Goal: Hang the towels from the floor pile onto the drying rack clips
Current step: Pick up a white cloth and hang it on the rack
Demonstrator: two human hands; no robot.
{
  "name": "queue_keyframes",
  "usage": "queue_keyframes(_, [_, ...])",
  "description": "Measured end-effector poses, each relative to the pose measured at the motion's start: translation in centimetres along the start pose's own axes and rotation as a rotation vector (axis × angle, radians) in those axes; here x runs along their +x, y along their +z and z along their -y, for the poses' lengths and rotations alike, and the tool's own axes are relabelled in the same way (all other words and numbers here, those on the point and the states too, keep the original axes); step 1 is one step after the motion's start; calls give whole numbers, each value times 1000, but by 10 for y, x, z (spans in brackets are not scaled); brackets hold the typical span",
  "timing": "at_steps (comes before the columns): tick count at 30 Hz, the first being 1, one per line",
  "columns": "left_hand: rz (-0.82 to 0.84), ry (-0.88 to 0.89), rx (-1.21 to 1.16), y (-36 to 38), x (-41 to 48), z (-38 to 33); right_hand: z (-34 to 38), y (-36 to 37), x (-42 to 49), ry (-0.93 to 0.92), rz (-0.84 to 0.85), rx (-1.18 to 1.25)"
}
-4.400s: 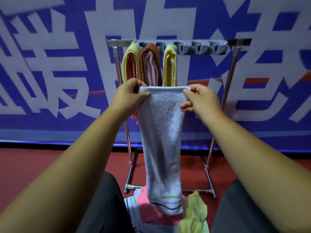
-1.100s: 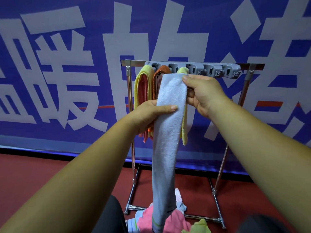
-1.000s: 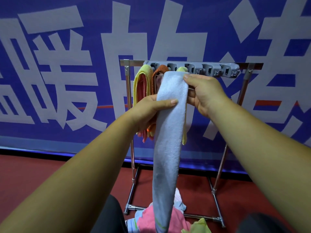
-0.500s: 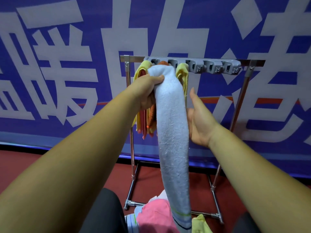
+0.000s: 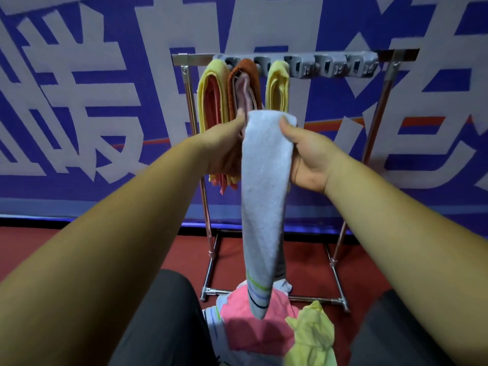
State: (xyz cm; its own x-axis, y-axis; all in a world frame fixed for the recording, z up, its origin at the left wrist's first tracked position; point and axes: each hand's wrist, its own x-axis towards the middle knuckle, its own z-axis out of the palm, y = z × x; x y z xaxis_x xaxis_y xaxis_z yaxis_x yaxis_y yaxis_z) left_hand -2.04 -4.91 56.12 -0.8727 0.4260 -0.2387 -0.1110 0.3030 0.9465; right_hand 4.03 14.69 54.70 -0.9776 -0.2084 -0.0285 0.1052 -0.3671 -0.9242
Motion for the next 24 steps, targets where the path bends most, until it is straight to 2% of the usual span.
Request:
queue_keyframes(4, [-269,-42,-40,10,11,42,-18,-9,12,68,-124,140])
queue_keyframes(7, [-370,-34,-4,26,17,74,-35,-14,14,119,-178,163])
queue_keyframes(10, [-389,-108,57,43,21,100,-53,-20,18,109,-225,175])
queue_keyframes(13, [-380,-157,242,56,28,120,-74,-26,27,95,-270,214])
queue_keyframes(15, [-315,-133,370,62,35,134,-89,-30,36,91,-310,250])
queue_keyframes(19, [-182,-123,397,80,50,161,-113,-40,51,65,-414,327])
queue_keyframes(24, [-331,-151,450,105,86,203,-138,-52,67,3,-581,416])
